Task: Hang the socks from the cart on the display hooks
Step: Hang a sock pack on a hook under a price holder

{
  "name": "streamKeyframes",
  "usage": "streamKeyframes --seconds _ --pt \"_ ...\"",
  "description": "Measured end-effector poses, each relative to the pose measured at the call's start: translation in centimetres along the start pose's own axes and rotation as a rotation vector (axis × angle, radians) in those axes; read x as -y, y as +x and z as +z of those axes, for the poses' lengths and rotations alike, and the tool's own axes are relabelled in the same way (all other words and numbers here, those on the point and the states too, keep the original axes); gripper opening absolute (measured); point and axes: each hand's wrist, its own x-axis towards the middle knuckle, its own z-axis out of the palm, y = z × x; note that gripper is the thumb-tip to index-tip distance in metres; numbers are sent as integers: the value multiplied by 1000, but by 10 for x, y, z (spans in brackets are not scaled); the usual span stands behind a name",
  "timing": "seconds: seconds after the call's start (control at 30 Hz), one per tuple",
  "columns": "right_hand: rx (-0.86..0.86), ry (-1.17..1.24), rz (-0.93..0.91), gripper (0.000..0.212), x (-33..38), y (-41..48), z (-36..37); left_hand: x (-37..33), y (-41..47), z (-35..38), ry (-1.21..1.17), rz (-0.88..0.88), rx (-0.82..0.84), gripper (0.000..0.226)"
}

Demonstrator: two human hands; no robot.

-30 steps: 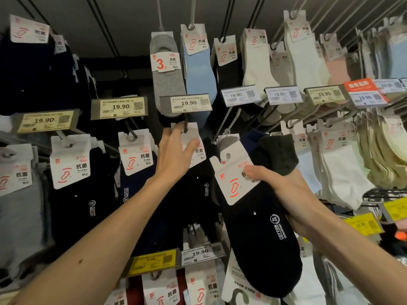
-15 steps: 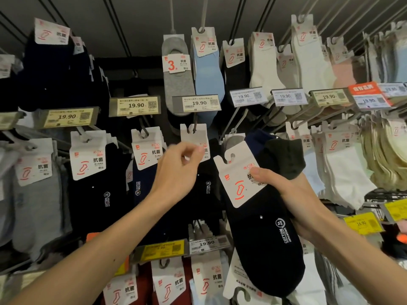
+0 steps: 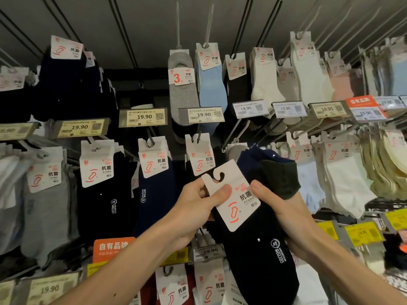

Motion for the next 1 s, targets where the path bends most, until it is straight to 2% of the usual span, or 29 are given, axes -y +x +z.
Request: streamKeyframes --seconds 0.17,0.33,0.57,0.73,0.87,0.93,1.0 --pt "-66 17 -8 47 3 0 3 -1 0 2 -221 -56 10 25" --pt "-146 9 41 24 6 9 2 1 4 -6 -388 -94 -80 27" --pt "-208 18 45 12 9 16 12 -6 15 -11 -358 23 -304 19" --pt "-232 -14 52 18 14 19 9 -14 28 -32 -149 41 -440 14" --pt "-252 -40 43 22 19 24 9 -29 42 -37 20 104 -451 31" --pt "-254 -60 38 22 21 26 9 -39 51 -36 134 169 -410 46" --pt "-250 -71 42 23 23 27 9 -48 57 -36 213 252 -398 49"
